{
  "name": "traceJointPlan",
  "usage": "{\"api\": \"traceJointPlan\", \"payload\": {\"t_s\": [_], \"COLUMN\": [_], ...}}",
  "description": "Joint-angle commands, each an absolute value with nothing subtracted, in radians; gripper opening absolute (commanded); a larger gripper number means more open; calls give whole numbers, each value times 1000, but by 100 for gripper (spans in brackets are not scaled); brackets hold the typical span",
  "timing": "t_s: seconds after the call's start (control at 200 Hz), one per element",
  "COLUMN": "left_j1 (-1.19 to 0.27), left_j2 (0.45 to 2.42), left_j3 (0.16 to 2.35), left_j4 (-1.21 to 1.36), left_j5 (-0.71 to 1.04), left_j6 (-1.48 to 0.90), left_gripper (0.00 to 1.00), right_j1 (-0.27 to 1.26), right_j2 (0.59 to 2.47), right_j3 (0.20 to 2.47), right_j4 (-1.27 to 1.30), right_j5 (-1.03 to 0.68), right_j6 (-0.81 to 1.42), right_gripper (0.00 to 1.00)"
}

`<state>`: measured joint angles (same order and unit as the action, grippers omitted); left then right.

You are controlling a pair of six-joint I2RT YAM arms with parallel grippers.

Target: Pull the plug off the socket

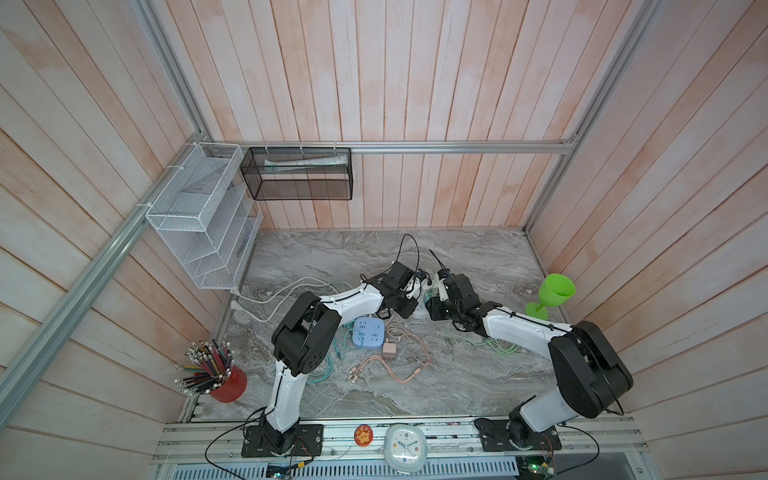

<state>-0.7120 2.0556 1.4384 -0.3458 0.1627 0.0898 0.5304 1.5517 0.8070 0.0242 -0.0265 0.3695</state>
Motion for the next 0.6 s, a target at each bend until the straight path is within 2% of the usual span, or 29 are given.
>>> {"api": "traceJointPlan", "payload": {"t_s": [0.0,0.595], "left_j1": [-707,-698], "left_j2": [2080,2123], "left_j3": [1462,1469], "left_j4": [-374,-408], "left_j5": [156,187], "left_j6": [81,48], "left_gripper": [27,27], "right_j1": [534,534], "right_j2": [1573,1630], "right_j3": [818,845], "right_j4": [62,57], "right_j5": [-47,-48], "right_j6": [372,362], "right_gripper": [39,31]}}
